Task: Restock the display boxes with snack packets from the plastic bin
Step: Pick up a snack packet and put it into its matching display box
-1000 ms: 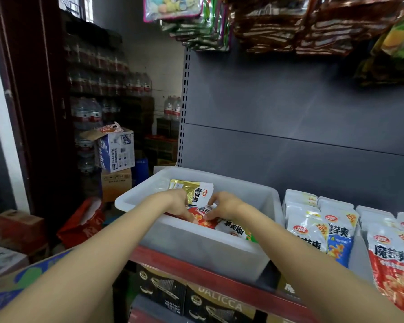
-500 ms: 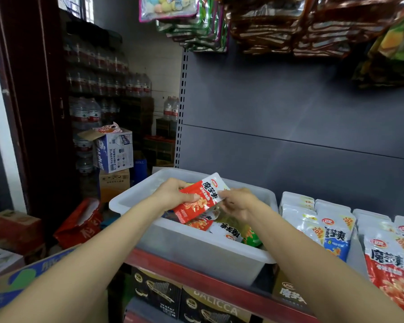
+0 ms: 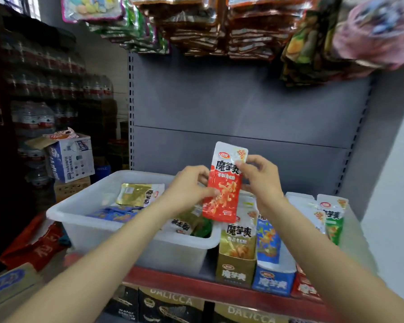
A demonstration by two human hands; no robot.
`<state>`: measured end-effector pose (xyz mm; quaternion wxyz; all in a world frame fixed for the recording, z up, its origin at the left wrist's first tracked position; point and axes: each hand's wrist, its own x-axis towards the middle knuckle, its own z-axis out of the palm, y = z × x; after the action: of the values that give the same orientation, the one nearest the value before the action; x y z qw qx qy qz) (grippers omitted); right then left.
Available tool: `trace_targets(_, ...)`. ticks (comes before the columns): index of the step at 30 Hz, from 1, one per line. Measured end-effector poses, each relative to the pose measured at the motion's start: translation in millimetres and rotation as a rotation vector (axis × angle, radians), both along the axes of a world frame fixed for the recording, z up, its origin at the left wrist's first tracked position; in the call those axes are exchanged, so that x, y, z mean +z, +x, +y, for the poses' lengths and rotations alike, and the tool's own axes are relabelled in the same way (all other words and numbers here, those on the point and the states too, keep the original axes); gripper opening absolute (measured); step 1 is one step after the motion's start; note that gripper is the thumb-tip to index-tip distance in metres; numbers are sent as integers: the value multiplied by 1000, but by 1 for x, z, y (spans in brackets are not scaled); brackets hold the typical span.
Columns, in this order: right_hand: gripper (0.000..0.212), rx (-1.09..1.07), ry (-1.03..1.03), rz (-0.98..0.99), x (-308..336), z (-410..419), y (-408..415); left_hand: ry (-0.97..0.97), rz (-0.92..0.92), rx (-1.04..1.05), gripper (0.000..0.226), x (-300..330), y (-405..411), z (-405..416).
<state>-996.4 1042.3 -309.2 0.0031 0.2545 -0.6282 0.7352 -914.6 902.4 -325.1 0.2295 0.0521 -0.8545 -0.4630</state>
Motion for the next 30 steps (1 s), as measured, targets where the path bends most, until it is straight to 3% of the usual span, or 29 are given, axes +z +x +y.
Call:
trace_targets(11, 7, -164, 151, 59, -14, 147, -41, -165, -28, -124, 29, -11, -72, 141)
trace_targets(19, 10, -161, 240, 84, -34, 174, -52, -254, -87, -99, 29, -30, -84, 158)
trace_targets(24, 18, -197, 354, 178, -35, 179, -56, -279, -73, -153, 45, -31, -84, 168)
trace_targets(27, 19, -191, 483, 198, -41, 180, -58, -220, 21, -105, 60, -34, -87, 168)
trace_targets(30, 35, -188, 662, 277, -49, 178, -61, -335, 41, -89, 59, -35, -87, 167)
